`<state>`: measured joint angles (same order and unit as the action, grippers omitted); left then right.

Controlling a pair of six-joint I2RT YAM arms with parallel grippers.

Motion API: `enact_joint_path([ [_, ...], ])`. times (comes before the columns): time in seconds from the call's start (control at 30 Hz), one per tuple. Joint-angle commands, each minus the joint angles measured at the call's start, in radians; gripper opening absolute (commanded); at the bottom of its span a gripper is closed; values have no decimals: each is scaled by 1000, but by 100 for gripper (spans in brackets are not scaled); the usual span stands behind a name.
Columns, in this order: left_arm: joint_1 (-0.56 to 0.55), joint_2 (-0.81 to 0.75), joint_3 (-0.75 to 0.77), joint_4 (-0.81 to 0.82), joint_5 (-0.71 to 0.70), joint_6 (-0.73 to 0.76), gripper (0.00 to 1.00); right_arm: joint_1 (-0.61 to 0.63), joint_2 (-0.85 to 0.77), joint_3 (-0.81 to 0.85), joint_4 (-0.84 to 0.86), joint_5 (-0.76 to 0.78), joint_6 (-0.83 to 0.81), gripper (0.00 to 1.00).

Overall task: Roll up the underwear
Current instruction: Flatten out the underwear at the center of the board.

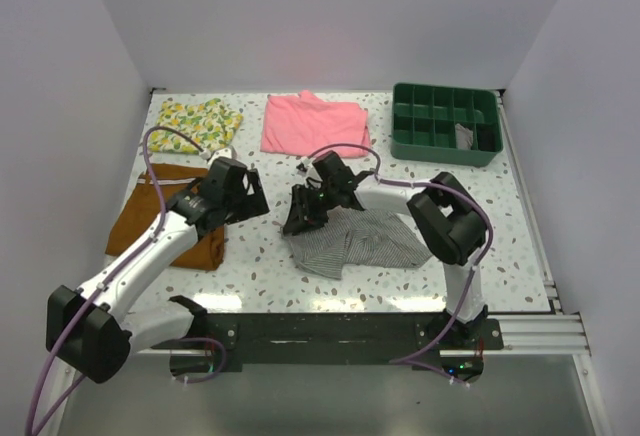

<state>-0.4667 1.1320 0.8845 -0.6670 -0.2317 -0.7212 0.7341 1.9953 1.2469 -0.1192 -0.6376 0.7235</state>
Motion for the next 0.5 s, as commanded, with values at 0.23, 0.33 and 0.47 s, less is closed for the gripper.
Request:
enact_joint_path([
  [0.23, 5, -23, -47, 38, 29, -14, 95, -103, -185, 80, -178, 85, -128, 47],
  [0.33, 5, -2, -62, 85, 81, 11, 95, -160, -234, 85, -307, 200, -195, 47],
  [0.47, 5, -8, -149, 234, 187, 55, 95, -245, -274, 62, -410, 294, -263, 47],
])
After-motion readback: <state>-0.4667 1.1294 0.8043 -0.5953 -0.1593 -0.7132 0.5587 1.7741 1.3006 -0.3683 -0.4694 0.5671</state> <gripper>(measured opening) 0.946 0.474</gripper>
